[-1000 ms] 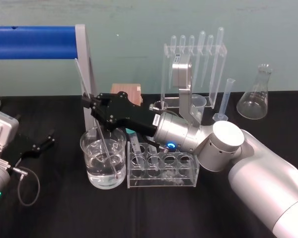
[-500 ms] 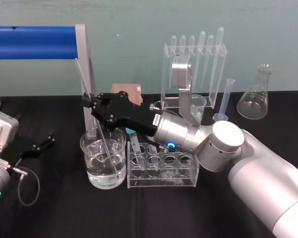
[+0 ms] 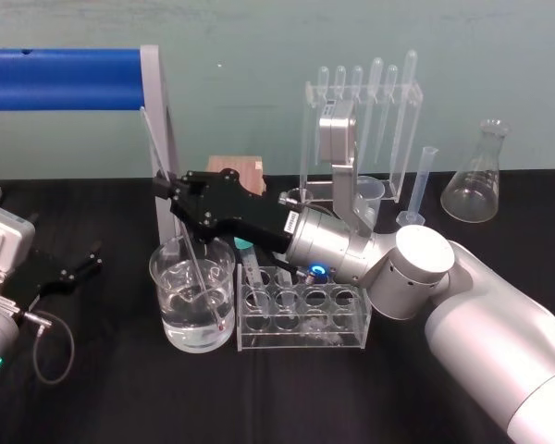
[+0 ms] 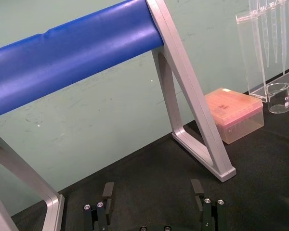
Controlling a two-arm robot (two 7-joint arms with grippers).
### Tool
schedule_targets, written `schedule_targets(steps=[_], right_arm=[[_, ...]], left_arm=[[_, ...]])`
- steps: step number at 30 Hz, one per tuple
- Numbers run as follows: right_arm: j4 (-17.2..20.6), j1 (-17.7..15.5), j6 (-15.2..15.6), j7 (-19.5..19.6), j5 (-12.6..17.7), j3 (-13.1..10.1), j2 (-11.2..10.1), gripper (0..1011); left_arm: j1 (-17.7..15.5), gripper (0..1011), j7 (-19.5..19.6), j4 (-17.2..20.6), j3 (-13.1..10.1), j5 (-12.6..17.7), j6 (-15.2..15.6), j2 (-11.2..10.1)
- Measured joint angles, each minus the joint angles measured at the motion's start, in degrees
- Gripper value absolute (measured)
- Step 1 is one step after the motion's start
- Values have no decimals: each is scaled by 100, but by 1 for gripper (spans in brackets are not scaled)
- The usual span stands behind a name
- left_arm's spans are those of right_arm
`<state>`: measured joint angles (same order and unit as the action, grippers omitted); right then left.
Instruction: Hold the thermometer with one hand and immerse one end into the beaker, then reinsert it into the test tube rack.
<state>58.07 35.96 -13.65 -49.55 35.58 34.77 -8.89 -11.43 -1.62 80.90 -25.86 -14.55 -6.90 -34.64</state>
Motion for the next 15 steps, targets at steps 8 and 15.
schedule_targets(steps=[8, 15], right_arm=[[-3, -2, -10, 24, -8, -20, 6, 56], [-9, -2, -11, 27, -20, -21, 17, 56]], left_arm=[[0, 1008, 0, 0, 0, 0, 0, 0], [0, 1008, 0, 0, 0, 0, 0, 0]])
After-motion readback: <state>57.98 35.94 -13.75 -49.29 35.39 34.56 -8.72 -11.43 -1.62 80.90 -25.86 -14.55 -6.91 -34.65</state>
